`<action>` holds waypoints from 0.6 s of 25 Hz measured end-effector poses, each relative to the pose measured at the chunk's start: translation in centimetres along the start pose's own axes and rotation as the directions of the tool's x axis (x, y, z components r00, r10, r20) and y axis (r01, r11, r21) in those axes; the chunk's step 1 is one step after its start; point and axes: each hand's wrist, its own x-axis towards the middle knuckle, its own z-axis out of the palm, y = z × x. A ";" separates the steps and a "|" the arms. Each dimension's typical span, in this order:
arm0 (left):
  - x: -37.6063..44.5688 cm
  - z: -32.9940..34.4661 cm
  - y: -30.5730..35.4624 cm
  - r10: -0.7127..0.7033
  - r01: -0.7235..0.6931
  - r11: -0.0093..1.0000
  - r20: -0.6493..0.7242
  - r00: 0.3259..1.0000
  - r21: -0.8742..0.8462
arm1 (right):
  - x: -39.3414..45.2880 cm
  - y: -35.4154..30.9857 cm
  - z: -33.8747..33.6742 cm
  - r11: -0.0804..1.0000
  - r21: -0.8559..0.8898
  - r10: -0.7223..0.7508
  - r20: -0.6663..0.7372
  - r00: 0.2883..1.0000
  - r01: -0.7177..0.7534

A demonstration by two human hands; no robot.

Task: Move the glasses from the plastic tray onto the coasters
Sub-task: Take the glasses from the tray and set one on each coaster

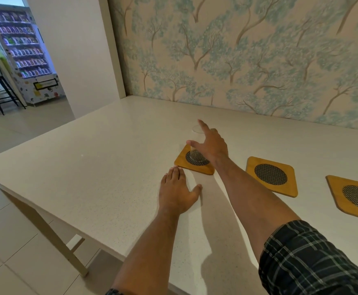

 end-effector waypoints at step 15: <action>-0.1 -0.7 8.8 0.611 -0.595 0.792 -0.201 0.766 0.140 | -9.7 12.7 -12.9 0.926 -0.377 -0.125 -0.288 0.949 0.008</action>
